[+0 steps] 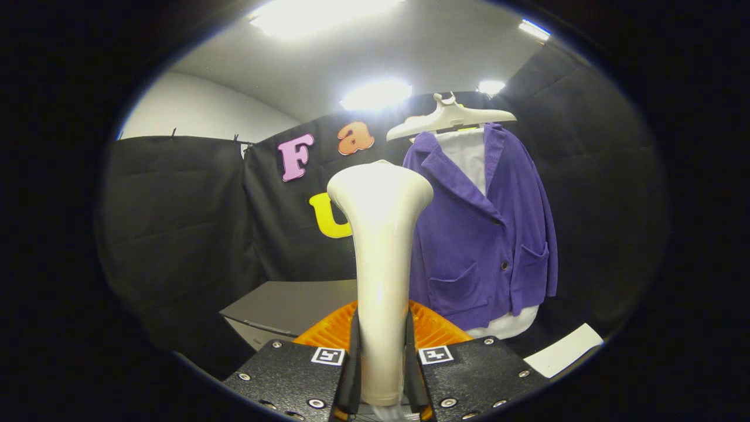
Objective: Iron the clothes twice with a garment steamer, once on the left side and once on the right side.
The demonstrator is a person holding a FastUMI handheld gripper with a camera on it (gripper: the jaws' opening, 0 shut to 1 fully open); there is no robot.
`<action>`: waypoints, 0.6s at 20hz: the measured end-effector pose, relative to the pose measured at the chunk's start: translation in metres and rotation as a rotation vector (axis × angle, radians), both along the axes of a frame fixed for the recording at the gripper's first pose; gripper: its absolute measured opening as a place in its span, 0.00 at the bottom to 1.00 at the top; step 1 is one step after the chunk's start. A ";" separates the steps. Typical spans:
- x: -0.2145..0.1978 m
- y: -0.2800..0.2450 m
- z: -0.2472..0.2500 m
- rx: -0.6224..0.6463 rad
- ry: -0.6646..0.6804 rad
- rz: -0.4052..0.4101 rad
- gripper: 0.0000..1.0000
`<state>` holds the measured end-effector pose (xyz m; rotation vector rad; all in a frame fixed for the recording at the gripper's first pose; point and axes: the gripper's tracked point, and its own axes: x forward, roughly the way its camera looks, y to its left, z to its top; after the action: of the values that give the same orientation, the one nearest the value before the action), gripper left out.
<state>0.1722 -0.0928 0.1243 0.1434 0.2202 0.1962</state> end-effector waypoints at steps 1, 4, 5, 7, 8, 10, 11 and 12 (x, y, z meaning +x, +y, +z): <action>0.009 -0.002 0.005 0.004 -0.010 0.001 0.31; 0.036 -0.012 0.018 0.002 -0.041 0.007 0.31; 0.045 -0.014 0.023 0.000 -0.056 0.006 0.31; 0.064 -0.020 0.032 -0.001 -0.084 -0.001 0.31; 0.073 -0.024 0.035 0.001 -0.096 -0.009 0.31; 0.092 -0.031 0.041 0.006 -0.123 -0.031 0.31; 0.102 -0.035 0.043 0.001 -0.131 -0.042 0.31; 0.111 -0.040 0.045 -0.002 -0.145 -0.057 0.31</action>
<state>0.2833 -0.1323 0.1689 0.1329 0.0716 0.1495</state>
